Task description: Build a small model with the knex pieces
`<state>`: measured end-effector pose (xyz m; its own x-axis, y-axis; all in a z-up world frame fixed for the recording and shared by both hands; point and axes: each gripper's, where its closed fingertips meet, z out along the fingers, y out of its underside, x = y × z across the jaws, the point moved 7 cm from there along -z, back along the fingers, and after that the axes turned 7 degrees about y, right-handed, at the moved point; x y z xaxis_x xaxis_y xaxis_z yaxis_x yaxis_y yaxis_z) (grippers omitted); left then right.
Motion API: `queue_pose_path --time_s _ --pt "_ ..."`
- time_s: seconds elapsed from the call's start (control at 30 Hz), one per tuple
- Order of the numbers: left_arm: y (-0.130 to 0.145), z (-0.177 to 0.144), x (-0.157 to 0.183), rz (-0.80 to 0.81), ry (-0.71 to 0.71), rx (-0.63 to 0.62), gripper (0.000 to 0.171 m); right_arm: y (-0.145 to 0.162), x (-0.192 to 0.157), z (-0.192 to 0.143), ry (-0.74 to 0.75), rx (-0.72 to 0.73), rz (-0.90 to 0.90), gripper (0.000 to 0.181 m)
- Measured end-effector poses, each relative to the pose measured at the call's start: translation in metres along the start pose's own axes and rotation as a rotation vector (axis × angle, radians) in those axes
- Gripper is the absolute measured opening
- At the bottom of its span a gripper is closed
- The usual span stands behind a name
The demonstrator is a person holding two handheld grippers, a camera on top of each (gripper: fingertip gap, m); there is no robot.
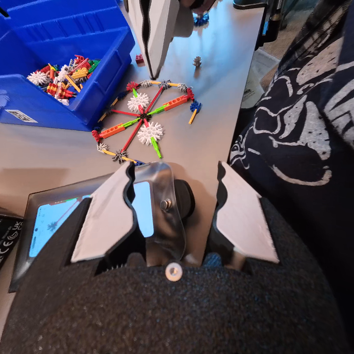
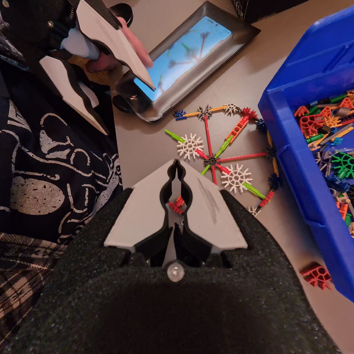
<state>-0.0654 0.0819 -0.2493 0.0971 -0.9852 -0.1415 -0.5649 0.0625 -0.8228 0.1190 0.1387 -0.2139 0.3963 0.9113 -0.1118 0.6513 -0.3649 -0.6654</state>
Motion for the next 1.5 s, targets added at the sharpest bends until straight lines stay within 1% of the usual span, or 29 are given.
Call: queue_pose_path --time_s 0.13,0.27,0.5,0.7,0.9,1.1,1.2,1.33,1.5 --pt "0.004 0.0 -0.002 -0.006 0.005 -0.021 0.086 0.0 0.0 -0.002 0.007 0.002 -0.001 0.0" --pt "0.005 -0.007 -0.004 -0.029 0.002 -0.011 0.086 0.002 0.001 -0.005 0.018 0.005 0.003 0.0" --pt "0.002 -0.009 0.002 0.015 -0.012 -0.005 0.083 0.002 0.0 -0.01 0.029 0.026 0.003 0.0" --pt "0.001 -0.014 0.001 0.012 -0.017 0.01 0.08 0.002 0.001 -0.014 0.04 0.034 0.004 0.0" --pt "0.005 -0.008 0.002 0.026 0.0 -0.019 0.081 0.001 0.001 -0.012 0.037 0.032 0.003 0.0" --pt "0.002 -0.006 0.002 0.056 0.026 -0.02 0.08 -0.002 0.003 -0.011 0.04 0.026 0.006 0.0" --pt "0.001 -0.009 0.001 0.052 0.027 -0.001 0.078 -0.004 0.005 -0.012 0.044 0.031 0.006 0.0" --pt "-0.001 -0.018 -0.004 0.049 -0.018 0.033 0.077 -0.011 0.011 -0.019 0.069 0.055 0.001 0.0" --pt "0.0 -0.033 -0.014 0.014 -0.112 0.078 0.078 -0.023 0.024 -0.033 0.145 0.094 -0.014 0.004"
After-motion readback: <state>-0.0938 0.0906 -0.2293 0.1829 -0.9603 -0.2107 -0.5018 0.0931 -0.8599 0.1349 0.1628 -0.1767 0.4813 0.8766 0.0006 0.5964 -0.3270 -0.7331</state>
